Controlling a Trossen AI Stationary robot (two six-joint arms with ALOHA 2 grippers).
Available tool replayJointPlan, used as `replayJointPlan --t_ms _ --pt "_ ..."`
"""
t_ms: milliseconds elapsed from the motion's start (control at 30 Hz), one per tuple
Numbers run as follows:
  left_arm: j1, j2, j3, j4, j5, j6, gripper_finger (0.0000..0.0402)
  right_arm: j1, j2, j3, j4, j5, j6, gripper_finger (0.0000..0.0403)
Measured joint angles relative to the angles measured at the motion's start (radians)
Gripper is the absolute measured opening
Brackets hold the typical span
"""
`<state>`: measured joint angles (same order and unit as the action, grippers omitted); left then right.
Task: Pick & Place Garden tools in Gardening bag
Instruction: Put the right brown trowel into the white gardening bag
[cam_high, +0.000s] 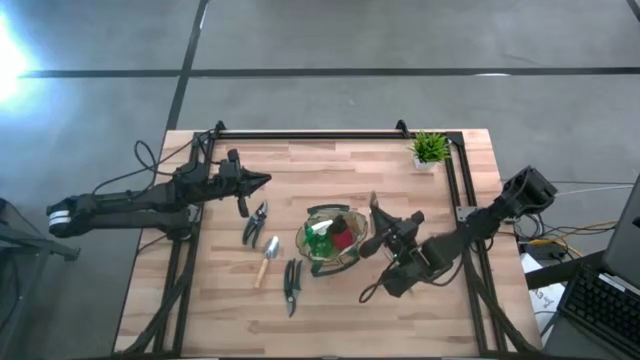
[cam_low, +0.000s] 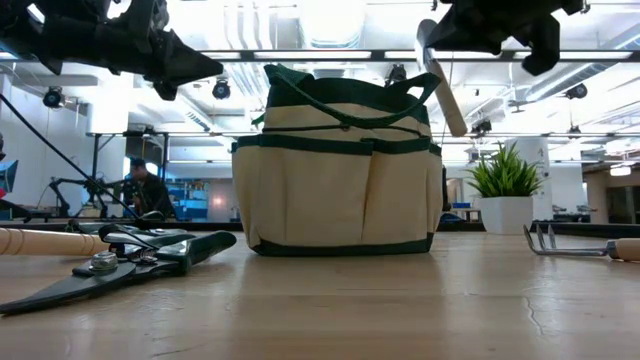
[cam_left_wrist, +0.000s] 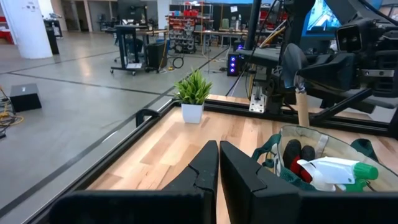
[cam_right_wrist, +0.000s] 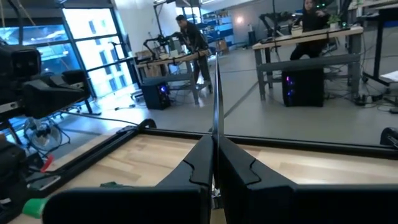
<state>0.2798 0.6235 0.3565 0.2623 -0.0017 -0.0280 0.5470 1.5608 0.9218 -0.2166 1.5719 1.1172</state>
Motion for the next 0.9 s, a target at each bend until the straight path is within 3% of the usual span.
replayJointPlan --t_ms 400,900 --pt "0.0 0.001 0.0 -0.001 0.0 0.0 0.0019 -0.035 0.013 0.0 0.094 -0.005 -0.002 0.0008" --pt "0.0 0.001 0.0 -0.004 0.001 0.003 0.002 -0.057 0.126 0.001 0.297 -0.002 -0.045 0.0008"
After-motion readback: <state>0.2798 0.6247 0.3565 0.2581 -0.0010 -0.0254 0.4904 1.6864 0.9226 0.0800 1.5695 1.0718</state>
